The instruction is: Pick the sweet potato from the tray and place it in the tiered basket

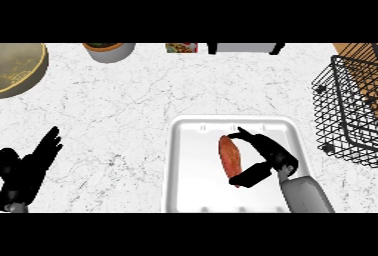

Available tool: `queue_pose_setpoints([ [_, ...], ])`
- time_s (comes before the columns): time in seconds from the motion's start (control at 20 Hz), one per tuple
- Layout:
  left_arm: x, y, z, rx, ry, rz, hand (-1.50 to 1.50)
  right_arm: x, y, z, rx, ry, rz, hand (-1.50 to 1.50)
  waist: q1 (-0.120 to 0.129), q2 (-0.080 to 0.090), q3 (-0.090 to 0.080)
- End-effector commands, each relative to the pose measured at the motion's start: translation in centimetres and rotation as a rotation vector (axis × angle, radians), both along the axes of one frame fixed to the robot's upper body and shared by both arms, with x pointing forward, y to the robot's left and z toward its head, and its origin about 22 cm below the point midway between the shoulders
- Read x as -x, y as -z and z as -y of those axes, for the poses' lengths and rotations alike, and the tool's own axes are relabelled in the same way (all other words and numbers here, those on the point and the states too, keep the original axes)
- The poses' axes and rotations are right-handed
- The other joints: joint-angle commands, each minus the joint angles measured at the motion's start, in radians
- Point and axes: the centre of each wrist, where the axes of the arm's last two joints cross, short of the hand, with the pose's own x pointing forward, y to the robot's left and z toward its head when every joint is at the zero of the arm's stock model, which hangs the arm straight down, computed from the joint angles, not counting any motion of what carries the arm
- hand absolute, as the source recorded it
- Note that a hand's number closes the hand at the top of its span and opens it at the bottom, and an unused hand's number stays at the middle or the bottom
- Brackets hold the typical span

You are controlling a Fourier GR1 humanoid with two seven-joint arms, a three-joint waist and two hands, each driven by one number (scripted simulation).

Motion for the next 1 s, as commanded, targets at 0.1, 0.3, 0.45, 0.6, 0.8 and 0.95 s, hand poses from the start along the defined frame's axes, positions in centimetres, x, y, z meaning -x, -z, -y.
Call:
queue_pose_setpoints([
  [0.1, -1.2, -0.4, -0.3, -0.004, -0.016, 0.019, 0.0, 0.4, 1.5, -2.4, -0.099, -0.022, 0.096, 1.5, 0.01, 0.02, 0.02],
  [0.3, -0.2, -1.1, 0.8, -0.004, 0.001, 0.007, 0.0, 1.2, 1.4, -3.0, -0.104, 0.049, 0.151, 1.5, 0.012, 0.017, 0.02],
  [0.45, 0.6, -1.6, -0.9, -0.004, 0.002, -0.007, 0.0, 0.7, -0.6, -1.4, -0.106, 0.096, 0.169, 1.5, 0.01, 0.017, 0.02],
  [0.6, 1.2, -0.6, -0.5, -0.002, 0.009, 0.0, 0.0, -0.8, -0.4, -0.2, -0.075, 0.151, 0.177, 1.5, 0.012, 0.018, 0.02],
  [0.8, 0.0, -0.6, -1.3, -0.007, -0.025, -0.021, 0.0, 1.9, -4.0, -4.4, 0.244, 0.192, 0.35, 1.5, -0.004, 0.007, 0.016],
  [0.95, 0.1, -0.1, -0.8, -0.007, -0.023, -0.026, 0.0, 2.1, -5.9, -6.8, 0.519, 0.162, 0.521, 1.5, -0.002, -0.006, 0.009],
])
